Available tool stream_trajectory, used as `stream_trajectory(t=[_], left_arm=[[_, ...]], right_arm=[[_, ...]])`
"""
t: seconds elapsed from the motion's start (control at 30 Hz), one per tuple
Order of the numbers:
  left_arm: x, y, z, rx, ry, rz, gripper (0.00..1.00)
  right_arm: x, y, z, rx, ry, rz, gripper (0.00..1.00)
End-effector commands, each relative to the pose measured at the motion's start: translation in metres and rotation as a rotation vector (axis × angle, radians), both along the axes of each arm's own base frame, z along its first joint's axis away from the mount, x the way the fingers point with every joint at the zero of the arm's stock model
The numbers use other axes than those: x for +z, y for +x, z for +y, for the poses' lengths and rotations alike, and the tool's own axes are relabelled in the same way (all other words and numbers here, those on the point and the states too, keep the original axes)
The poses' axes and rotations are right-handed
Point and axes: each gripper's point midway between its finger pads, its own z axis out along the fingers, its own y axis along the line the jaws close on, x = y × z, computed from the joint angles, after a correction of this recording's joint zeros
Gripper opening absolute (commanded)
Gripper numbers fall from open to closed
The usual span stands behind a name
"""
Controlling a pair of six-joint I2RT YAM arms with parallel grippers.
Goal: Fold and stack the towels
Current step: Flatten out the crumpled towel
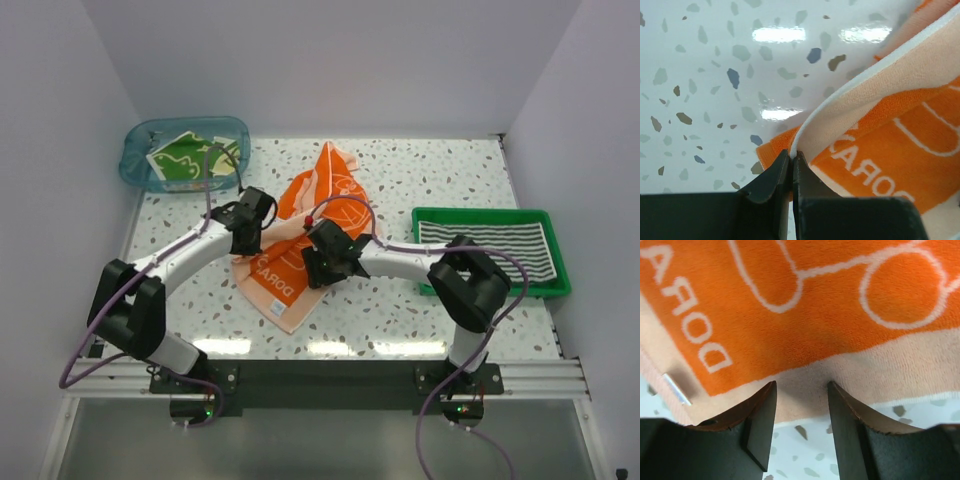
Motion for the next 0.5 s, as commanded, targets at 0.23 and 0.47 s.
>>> stream_trajectory(t=[0.23, 0.47], left_arm=[[-0.013, -0.015, -0.005, 0.023, -0.288, 0.064, 0.00], [-0.032, -0.061, -0.051, 0.025, -0.630, 0.146, 0.00]], right_arm=[[-0.016, 0.022, -0.144, -0.208, -0.430, -0.004, 0.50], [0.027, 0.039, -0.176, -0.287, -0.419, -0.056, 0.54]])
